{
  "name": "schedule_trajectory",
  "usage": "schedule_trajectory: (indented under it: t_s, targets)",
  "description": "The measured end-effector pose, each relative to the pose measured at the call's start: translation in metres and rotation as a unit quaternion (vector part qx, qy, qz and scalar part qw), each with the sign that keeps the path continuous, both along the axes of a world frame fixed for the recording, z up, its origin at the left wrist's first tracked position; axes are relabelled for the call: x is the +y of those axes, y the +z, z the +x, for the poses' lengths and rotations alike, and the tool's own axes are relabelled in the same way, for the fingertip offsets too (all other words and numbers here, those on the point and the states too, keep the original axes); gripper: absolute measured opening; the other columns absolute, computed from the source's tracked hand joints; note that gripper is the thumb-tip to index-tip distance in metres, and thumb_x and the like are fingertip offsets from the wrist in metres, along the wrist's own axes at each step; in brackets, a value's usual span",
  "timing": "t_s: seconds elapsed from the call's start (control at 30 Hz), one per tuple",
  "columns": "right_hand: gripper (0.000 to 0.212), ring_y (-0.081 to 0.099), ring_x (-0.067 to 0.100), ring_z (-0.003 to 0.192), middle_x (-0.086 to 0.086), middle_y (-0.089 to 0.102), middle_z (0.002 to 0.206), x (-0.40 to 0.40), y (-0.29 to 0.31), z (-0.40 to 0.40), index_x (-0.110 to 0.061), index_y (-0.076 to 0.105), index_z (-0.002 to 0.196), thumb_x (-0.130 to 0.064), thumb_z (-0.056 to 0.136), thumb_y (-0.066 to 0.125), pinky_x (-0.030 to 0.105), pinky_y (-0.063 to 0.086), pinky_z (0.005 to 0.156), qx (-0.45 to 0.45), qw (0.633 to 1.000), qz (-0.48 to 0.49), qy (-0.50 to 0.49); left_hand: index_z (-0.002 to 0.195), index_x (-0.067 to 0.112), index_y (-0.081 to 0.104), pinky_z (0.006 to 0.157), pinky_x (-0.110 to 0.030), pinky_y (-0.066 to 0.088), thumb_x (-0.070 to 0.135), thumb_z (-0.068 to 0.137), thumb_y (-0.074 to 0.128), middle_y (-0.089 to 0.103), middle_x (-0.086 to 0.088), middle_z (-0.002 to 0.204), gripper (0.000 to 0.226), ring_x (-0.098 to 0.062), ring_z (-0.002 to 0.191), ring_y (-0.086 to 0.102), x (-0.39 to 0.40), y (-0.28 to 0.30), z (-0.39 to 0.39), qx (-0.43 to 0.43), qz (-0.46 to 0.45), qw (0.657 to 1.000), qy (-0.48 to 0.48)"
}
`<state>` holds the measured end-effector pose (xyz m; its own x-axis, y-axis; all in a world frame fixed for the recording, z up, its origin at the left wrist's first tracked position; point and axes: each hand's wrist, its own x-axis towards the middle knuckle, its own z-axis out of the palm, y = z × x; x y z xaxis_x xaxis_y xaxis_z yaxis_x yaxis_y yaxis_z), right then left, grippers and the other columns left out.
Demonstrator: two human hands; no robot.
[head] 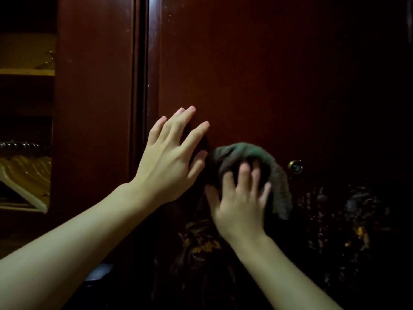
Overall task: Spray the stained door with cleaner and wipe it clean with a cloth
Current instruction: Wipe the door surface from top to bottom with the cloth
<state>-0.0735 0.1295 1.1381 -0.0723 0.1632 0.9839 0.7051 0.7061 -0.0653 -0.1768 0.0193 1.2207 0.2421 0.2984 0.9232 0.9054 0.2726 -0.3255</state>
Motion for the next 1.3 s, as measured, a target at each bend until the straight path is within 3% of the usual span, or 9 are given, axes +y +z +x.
schedule_trajectory:
  t_s: [0.17, 0.3, 0.4, 0.47, 0.63, 0.7, 0.87, 1.1, 1.3]
  targets:
    - [0.051, 0.040, 0.046, 0.126, 0.024, 0.052, 0.129, -0.012, 0.001, -0.012, -0.014, 0.043, 0.123, -0.048, 0.085, 0.038, 0.069, 0.020, 0.101, 0.023, 0.999, -0.036, 0.030, 0.137, 0.017, 0.050, 0.115, -0.053, 0.018, 0.036, 0.086, 0.041, 0.035, -0.016, 0.150, 0.055, -0.033, 0.140, 0.031, 0.015, -0.003, 0.016, -0.015, 0.007, 1.000, 0.009]
    - [0.049, 0.033, 0.037, 0.126, 0.013, 0.040, 0.134, -0.010, -0.032, -0.006, -0.022, 0.056, 0.122, -0.048, 0.083, 0.044, 0.056, 0.044, 0.094, -0.087, 0.990, 0.067, 0.092, 0.137, 0.018, 0.049, 0.116, -0.054, 0.016, 0.037, 0.084, 0.043, 0.035, -0.016, 0.149, 0.056, -0.033, 0.140, 0.029, 0.032, -0.007, 0.033, -0.024, 0.011, 1.000, -0.001]
    - [0.039, 0.036, 0.034, 0.121, 0.010, 0.041, 0.124, 0.019, -0.043, 0.028, -0.027, 0.055, 0.108, -0.054, 0.084, 0.039, 0.046, 0.054, 0.079, -0.075, 0.992, 0.067, 0.074, 0.136, 0.018, 0.050, 0.115, -0.055, 0.017, 0.039, 0.084, 0.043, 0.035, -0.016, 0.149, 0.056, -0.034, 0.140, 0.030, 0.047, -0.008, 0.047, -0.025, 0.009, 1.000, 0.013]
    - [0.040, 0.037, 0.034, 0.117, 0.013, 0.048, 0.121, 0.045, -0.043, 0.055, -0.025, 0.046, 0.105, -0.058, 0.087, 0.031, 0.051, 0.053, 0.073, -0.040, 0.998, 0.032, 0.029, 0.135, 0.018, 0.052, 0.115, -0.056, 0.017, 0.041, 0.084, 0.043, 0.037, -0.017, 0.148, 0.057, -0.035, 0.139, 0.030, 0.055, -0.007, 0.055, -0.031, 0.012, 0.999, 0.032]
    - [0.046, 0.037, 0.038, 0.121, 0.021, 0.055, 0.120, 0.076, -0.038, 0.088, -0.018, 0.051, 0.104, -0.055, 0.094, 0.026, 0.068, 0.035, 0.089, 0.001, 0.998, -0.060, -0.010, 0.130, 0.014, 0.054, 0.113, -0.058, 0.019, 0.042, 0.085, 0.043, 0.040, -0.019, 0.145, 0.054, -0.038, 0.137, 0.033, 0.063, -0.007, 0.065, -0.043, 0.037, 0.997, 0.059]
    - [0.042, 0.038, 0.038, 0.122, 0.020, 0.058, 0.119, 0.063, -0.036, 0.082, -0.019, 0.054, 0.106, -0.051, 0.085, 0.038, 0.067, 0.034, 0.092, 0.007, 0.997, -0.070, 0.007, 0.129, 0.011, 0.054, 0.113, -0.059, 0.019, 0.040, 0.085, 0.045, 0.040, -0.021, 0.144, 0.054, -0.039, 0.136, 0.033, 0.067, -0.008, 0.069, -0.027, 0.048, 0.996, 0.069]
    - [0.049, 0.038, 0.031, 0.123, 0.013, 0.062, 0.120, 0.075, -0.033, 0.097, -0.019, 0.045, 0.117, -0.054, 0.083, 0.038, 0.050, 0.050, 0.083, -0.048, 0.998, 0.010, 0.049, 0.136, 0.013, 0.050, 0.116, -0.056, 0.015, 0.031, 0.084, 0.048, 0.035, -0.019, 0.150, 0.055, -0.037, 0.141, 0.027, 0.087, -0.018, 0.090, 0.049, 0.011, 0.996, 0.071]
    - [0.055, 0.038, 0.040, 0.130, 0.016, 0.053, 0.134, 0.107, -0.001, 0.129, -0.013, 0.049, 0.125, -0.049, 0.084, 0.038, 0.067, 0.027, 0.097, 0.023, 0.997, -0.067, 0.033, 0.138, 0.015, 0.049, 0.115, -0.057, 0.018, 0.044, 0.081, 0.045, 0.038, -0.018, 0.149, 0.064, -0.038, 0.140, 0.029, 0.101, -0.020, 0.104, 0.020, -0.014, 0.995, 0.098]
    - [0.051, 0.036, 0.031, 0.131, 0.008, 0.050, 0.134, 0.097, 0.038, 0.126, -0.019, 0.050, 0.126, -0.049, 0.085, 0.043, 0.053, 0.041, 0.094, -0.042, 0.996, 0.026, 0.077, 0.134, 0.012, 0.053, 0.112, -0.060, 0.022, 0.049, 0.080, 0.048, 0.043, -0.020, 0.144, 0.065, -0.040, 0.137, 0.033, 0.105, -0.022, 0.107, 0.017, 0.014, 0.995, 0.099]
